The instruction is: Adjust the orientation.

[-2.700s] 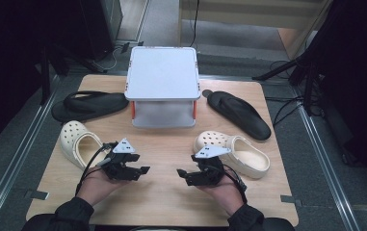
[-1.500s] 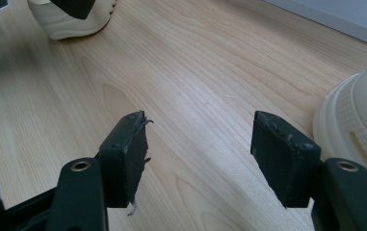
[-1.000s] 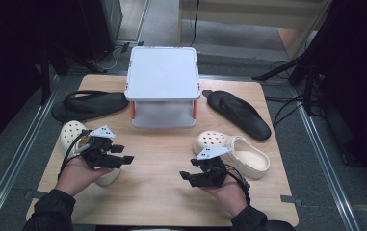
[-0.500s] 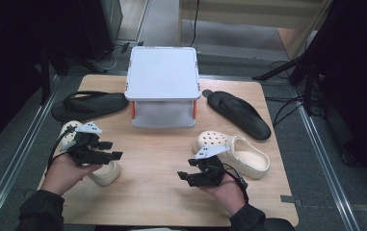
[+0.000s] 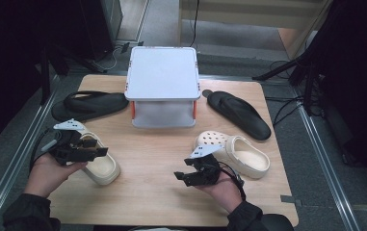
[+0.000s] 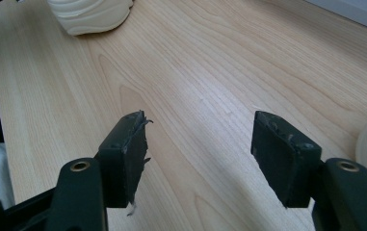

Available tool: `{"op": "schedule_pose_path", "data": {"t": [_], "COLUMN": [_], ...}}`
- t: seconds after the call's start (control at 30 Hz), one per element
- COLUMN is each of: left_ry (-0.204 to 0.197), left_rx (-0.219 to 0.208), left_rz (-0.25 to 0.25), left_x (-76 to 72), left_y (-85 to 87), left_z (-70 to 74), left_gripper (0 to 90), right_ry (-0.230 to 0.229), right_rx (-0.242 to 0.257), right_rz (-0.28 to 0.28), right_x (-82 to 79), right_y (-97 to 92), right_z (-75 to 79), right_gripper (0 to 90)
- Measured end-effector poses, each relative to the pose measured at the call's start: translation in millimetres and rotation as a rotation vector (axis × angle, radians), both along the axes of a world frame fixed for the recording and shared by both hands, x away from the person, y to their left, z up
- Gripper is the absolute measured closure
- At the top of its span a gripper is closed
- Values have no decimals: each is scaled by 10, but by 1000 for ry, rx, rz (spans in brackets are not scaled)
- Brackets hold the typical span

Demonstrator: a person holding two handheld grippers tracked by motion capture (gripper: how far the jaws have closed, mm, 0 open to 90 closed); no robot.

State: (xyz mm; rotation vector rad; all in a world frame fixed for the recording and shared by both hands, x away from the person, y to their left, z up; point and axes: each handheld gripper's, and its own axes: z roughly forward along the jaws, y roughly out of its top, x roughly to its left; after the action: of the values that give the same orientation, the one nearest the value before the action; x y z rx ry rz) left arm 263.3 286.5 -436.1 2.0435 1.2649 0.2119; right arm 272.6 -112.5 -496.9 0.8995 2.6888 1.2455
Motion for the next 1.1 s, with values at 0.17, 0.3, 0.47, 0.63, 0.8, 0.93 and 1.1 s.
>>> {"op": "schedule_pose_path", "data": {"t": [0.17,0.3,0.47,0.63,0.8,0.93,1.1], "left_ry": [1,5,14,16,26,39,48], "left_rx": [-4,7,5,37,10,21,41], "left_rz": [31,60,105,171,191,191,201], "left_x": [-28,-71,-105,-100,-29,73,189], "left_y": [130,235,369,477,571,587,592], "left_z": [49,79,77,10,-66,-138,-206], "left_gripper": [402,403,403,399,398,402,410], "right_ry": [2,4,3,1,4,7,10], "right_rx": [-5,-7,-8,-11,-10,-9,-10], "right_rz": [14,19,26,41,49,55,54], "right_x": [14,23,31,45,55,58,58], "right_y": [37,58,79,111,139,153,155], "right_z": [-3,-4,-1,-3,-10,-14,-16], "right_gripper": [376,375,375,373,373,373,373]}}
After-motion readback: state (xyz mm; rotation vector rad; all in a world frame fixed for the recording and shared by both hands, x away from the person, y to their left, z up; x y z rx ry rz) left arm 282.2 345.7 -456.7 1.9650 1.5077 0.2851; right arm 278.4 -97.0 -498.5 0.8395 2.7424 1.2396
